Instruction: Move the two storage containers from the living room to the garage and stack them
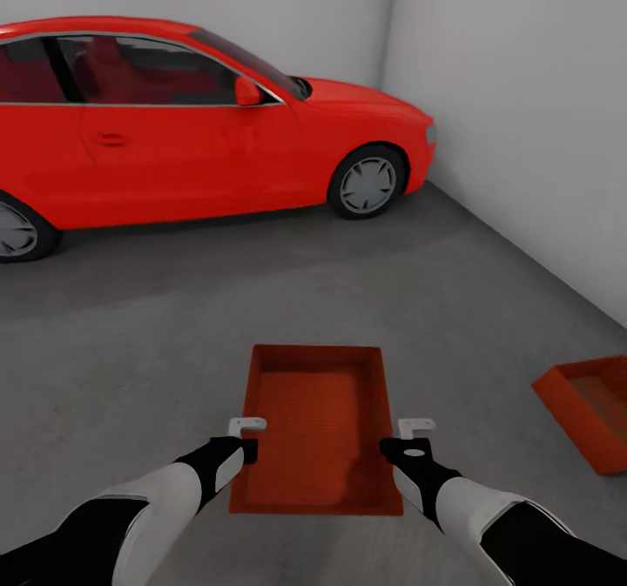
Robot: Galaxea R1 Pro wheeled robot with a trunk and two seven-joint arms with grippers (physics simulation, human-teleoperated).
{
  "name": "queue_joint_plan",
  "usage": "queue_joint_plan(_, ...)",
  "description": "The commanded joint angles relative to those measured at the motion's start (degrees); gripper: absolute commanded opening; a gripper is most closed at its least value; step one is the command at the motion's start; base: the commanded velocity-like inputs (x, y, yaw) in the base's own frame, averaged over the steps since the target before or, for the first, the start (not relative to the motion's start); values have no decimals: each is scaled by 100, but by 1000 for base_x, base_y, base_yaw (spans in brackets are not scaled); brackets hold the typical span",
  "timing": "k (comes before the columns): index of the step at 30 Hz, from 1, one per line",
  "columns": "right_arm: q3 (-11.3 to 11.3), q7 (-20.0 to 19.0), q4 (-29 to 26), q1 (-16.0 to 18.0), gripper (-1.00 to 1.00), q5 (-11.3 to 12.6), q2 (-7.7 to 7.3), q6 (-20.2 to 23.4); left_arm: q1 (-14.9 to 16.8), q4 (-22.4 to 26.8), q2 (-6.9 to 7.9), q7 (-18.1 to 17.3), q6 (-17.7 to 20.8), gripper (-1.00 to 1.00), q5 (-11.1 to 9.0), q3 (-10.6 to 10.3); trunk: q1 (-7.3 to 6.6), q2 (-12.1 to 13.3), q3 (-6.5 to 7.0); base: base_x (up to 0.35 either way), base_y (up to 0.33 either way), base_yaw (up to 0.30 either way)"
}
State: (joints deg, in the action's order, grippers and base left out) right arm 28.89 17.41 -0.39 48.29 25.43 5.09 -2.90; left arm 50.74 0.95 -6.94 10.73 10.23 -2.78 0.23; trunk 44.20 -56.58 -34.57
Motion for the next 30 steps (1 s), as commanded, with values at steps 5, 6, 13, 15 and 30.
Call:
queue_joint_plan(5, 29, 35, 12, 5, -100, 76, 1, -35, 0, 10, 0, 35, 32, -100, -10, -67, 4, -3, -4, 322, 0, -250)
queue_joint_plan(6, 29, 35, 12, 5, -100, 76, 1, -35, 3, 10, 0, 35, 32, -100, -11, -67, 4, -3, -4, 322, 0, -250)
queue_joint_plan(13, 29, 35, 12, 5, -100, 76, 1, -35, 0, 10, 0, 35, 32, -100, -10, -67, 4, -3, -4, 322, 0, -250)
queue_joint_plan(15, 29, 35, 12, 5, -100, 76, 1, -35, 1, 10, 0, 35, 32, -100, -11, -67, 4, -3, -4, 322, 0, -250)
queue_joint_plan(30, 29, 35, 12, 5, -100, 76, 3, -35, 1, 10, -6, 35, 32, -100, -4, -67, 4, -3, -4, 322, 0, -250)
